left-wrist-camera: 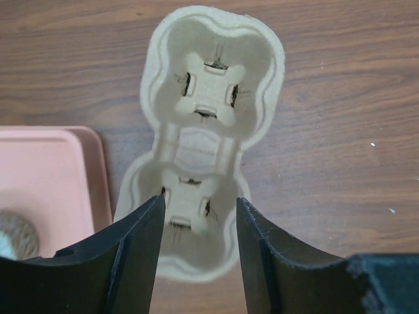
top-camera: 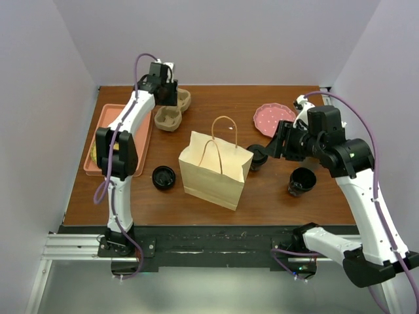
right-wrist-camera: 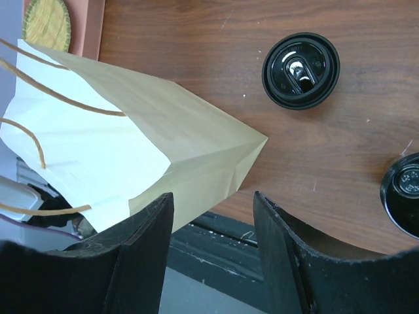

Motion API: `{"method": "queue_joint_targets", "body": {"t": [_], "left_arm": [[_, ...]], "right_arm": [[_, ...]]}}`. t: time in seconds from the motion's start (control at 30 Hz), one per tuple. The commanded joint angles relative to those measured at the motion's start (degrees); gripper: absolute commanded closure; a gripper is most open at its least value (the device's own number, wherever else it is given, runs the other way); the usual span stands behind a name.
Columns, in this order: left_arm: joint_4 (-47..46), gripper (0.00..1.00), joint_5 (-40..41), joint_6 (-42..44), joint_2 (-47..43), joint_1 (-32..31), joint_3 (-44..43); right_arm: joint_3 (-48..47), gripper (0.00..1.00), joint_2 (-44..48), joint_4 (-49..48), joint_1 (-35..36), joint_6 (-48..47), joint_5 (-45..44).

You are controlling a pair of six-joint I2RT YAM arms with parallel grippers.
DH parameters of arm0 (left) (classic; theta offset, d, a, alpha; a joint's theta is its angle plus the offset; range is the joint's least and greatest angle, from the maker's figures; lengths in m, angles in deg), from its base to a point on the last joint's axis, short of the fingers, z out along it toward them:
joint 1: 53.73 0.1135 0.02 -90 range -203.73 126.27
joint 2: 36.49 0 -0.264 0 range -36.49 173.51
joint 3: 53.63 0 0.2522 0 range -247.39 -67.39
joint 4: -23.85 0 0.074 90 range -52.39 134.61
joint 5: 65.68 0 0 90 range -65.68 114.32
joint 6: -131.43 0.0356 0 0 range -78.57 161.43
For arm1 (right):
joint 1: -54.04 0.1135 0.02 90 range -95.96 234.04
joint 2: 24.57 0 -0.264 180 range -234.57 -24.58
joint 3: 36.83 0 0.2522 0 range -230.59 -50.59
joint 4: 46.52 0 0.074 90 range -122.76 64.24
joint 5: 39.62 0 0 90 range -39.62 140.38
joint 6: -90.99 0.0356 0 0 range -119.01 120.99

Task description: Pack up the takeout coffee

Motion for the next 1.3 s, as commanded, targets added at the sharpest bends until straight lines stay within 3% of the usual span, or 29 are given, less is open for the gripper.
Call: {"method": "queue_joint_targets", "body": {"t": [0.0, 0.6, 1.27], "left_arm": [[-6.32, 0.48, -4.87, 3.81, 3.12, 2.34, -5.56], [-10.81, 0.57, -5.66, 4.61, 7.52, 2.25, -3.2], [-10.63, 0.51, -4.0, 5.49, 8.23, 1.2, -0.12]], "right_arm": [[-0.37, 0.45, -0.62, -0.77, 0.11, 2.37, 0.92], [-0.11, 0.46, -4.58, -2.18, 0.03, 2.63, -0.57], [0.86, 0.46, -3.87, -2.53, 0.03, 2.81, -0.57]]}}
